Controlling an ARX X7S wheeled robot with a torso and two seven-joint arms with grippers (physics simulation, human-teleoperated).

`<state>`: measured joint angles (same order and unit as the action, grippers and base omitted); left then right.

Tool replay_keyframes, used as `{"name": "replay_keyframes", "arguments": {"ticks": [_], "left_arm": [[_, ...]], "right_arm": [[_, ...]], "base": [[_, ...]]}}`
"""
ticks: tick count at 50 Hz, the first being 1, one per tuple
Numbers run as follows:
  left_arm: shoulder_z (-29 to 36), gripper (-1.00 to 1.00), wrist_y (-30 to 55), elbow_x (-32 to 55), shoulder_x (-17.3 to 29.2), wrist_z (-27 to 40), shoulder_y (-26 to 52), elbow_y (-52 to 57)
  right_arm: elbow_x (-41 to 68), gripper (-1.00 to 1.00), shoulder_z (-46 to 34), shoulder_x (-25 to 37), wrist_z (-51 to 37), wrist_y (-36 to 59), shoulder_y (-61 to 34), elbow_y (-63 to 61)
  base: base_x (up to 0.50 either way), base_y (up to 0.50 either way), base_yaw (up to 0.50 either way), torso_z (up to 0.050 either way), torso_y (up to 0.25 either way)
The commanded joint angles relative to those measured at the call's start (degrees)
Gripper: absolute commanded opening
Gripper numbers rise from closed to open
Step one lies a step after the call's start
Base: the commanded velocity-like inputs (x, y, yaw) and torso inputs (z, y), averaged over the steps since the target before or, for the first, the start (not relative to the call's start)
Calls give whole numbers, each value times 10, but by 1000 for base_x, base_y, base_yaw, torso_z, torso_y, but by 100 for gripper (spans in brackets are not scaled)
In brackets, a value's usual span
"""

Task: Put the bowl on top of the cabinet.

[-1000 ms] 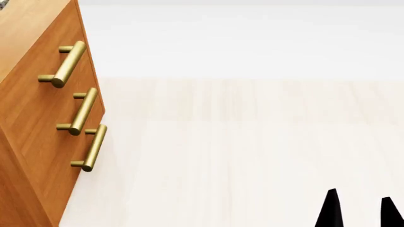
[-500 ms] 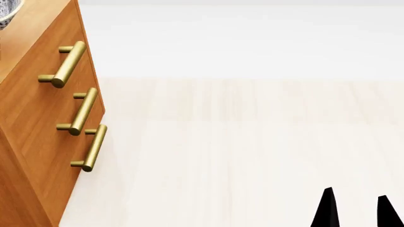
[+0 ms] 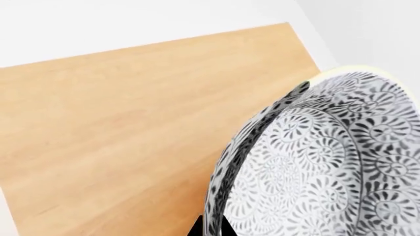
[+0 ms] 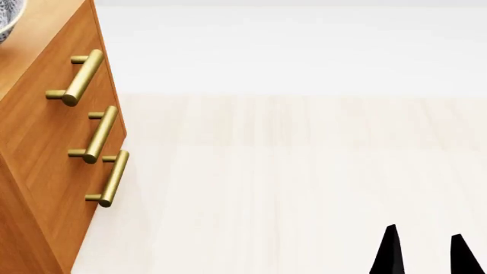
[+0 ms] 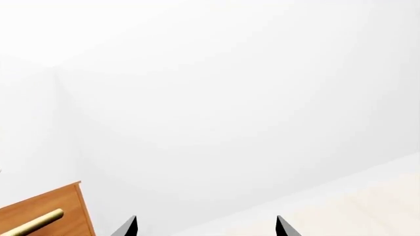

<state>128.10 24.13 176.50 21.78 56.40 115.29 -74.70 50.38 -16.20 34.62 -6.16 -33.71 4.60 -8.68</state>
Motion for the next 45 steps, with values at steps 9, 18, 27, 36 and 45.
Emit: {"name": "replay_keyframes", "arguments": {"ticks": [9, 18, 27, 36, 45], "left_arm": [[-8, 100, 12, 0, -10, -39, -3, -3], [0, 100, 14, 2, -11, -34, 5, -3], [4, 100, 20, 1, -13, -23, 26, -3], [2, 100, 29, -4, -11, -14, 47, -2], [-3, 100, 19, -19, 2, 2, 80, 35]], "right_arm": [[-10, 100, 12, -9, 9, 1, 2, 0], [-7, 100, 13, -9, 12, 2, 2, 1], [-4, 100, 16, -8, 16, -2, 8, -5], [0, 100, 25, -2, 20, -16, 29, -23], [-1, 100, 34, 5, 25, -36, 61, -51]], "base": [[0, 0, 0, 0, 0], [0, 0, 0, 0, 0], [0, 0, 0, 0, 0], [0, 0, 0, 0, 0], [0, 0, 0, 0, 0]]}}
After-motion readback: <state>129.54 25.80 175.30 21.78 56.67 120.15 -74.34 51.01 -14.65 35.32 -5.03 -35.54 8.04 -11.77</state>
